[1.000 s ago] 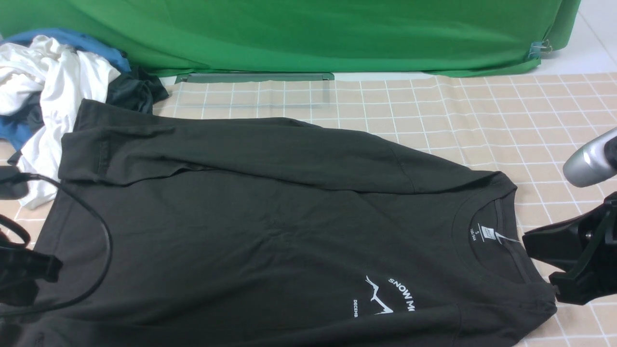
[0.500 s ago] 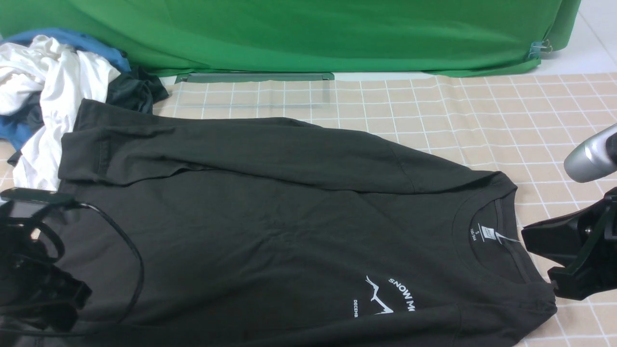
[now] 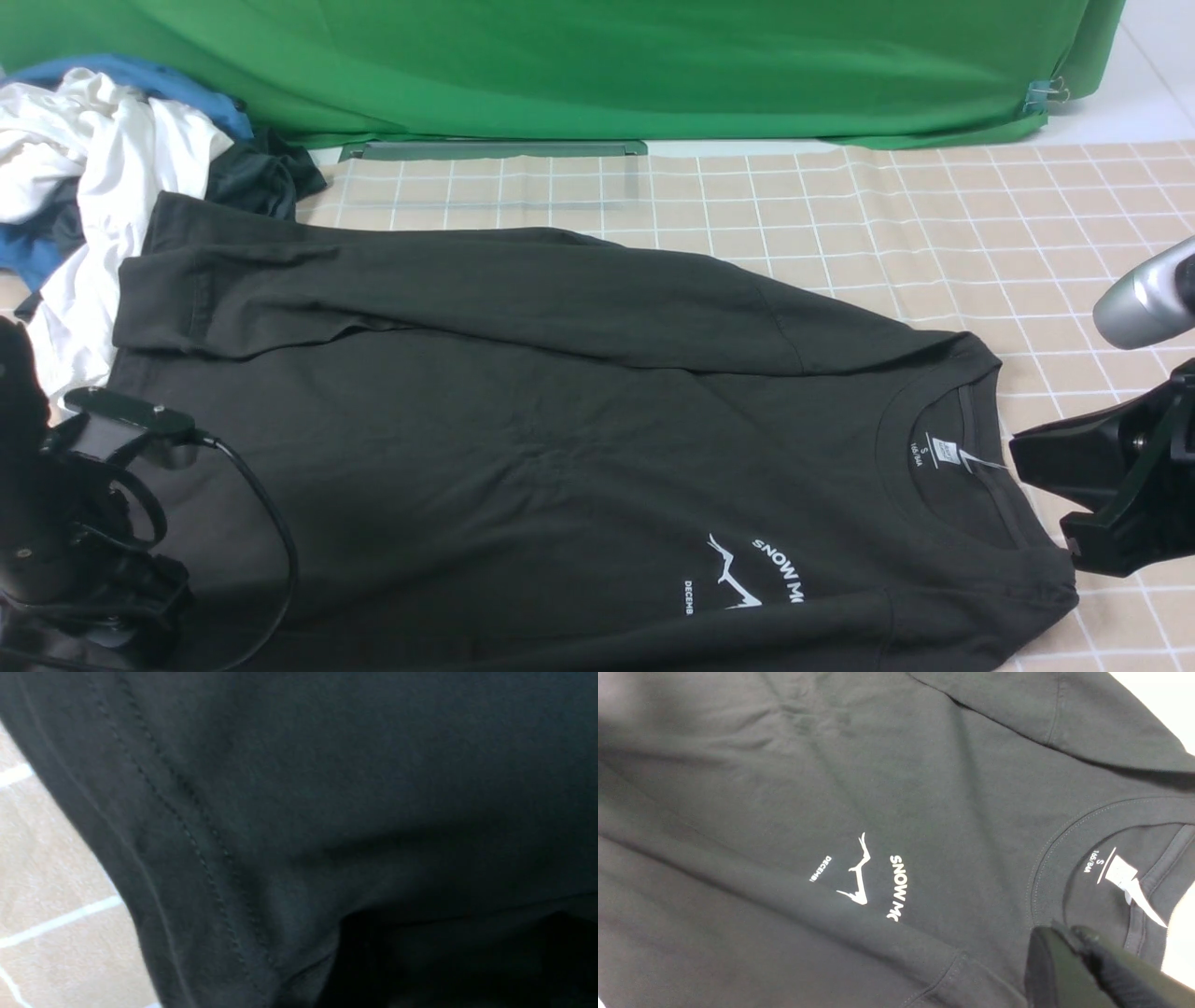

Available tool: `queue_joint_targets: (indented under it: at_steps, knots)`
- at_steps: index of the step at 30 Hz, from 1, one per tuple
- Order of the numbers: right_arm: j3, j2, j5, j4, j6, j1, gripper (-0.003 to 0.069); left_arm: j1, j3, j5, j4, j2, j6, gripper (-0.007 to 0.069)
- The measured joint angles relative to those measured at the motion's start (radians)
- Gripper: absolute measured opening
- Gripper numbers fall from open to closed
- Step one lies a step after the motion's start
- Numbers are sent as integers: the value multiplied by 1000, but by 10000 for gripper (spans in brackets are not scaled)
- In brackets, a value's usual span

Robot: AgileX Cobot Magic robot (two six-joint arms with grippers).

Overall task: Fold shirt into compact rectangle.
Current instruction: 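Grasp the left edge of the dark T-shirt lying flat on the table, then fold the left side of the black T-shirt inward over its body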

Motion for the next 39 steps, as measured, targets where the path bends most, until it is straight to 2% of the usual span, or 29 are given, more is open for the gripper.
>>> queue_joint_targets:
  at_steps: [3, 7, 10, 14, 21, 30, 39]
  knots:
    - [0, 0, 0, 0, 0, 0, 71, 0, -2, 2, 16, 1, 1, 338]
    - [0, 0, 0, 0, 0, 0, 71, 0, -4, 40, 13, 1, 5, 97]
    - [0, 0, 0, 0, 0, 0, 71, 0, -4, 88, -15, 3, 5, 31]
    - [0, 0, 0, 0, 0, 0, 71, -1, -4, 162, -46, 8, -8, 18]
    - [0, 0, -9, 0, 0, 0, 71, -1, -22, 187, -53, -95, -52, 18]
    - [0, 0, -80, 0, 0, 0, 71, -1, -245, 163, -69, -182, -59, 18]
    - [0, 6, -105, 1, 3, 0, 71, -3, -432, 152, -81, -32, -59, 18]
